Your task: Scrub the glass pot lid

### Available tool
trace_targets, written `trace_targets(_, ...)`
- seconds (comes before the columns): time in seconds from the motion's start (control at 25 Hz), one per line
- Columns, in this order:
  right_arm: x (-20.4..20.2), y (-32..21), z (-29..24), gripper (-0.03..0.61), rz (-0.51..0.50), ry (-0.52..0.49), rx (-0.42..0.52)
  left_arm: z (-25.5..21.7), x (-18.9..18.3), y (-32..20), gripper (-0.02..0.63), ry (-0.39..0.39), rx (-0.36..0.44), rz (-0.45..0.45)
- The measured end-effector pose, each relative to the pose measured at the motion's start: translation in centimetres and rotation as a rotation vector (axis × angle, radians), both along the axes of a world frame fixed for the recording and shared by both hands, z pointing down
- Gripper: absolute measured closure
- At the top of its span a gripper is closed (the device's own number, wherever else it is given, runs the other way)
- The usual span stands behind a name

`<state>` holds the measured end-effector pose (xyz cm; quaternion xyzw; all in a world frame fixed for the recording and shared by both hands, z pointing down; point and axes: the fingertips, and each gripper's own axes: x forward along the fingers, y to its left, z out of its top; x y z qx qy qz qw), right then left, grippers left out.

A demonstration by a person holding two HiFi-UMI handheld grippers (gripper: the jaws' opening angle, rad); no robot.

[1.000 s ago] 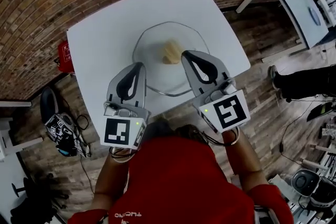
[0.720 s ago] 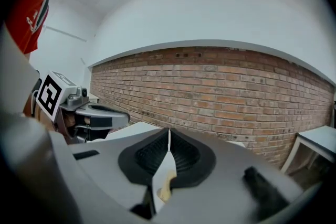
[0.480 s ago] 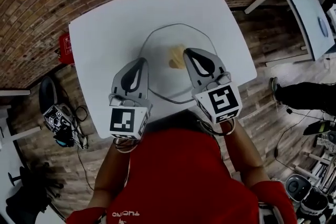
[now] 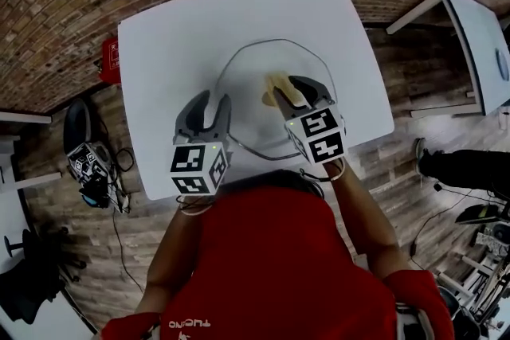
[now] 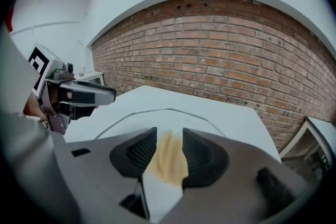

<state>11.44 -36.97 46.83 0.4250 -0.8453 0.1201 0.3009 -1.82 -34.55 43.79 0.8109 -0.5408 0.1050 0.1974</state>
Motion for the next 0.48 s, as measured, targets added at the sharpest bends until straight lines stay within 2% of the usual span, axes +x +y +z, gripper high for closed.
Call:
trace_targets(0.24,0.4,-0.5,3.2,0.428,-0.002,0.070,-0.075,4.2,-1.0,0.3,0.428,0.038,-0.158,-0.052)
trace_targets(0.48,0.6,-0.6,5.1,0.428,-0.015,0.107,-0.147,7.6,-0.5,0.7,0.420,0.078,-0.287,-0.044)
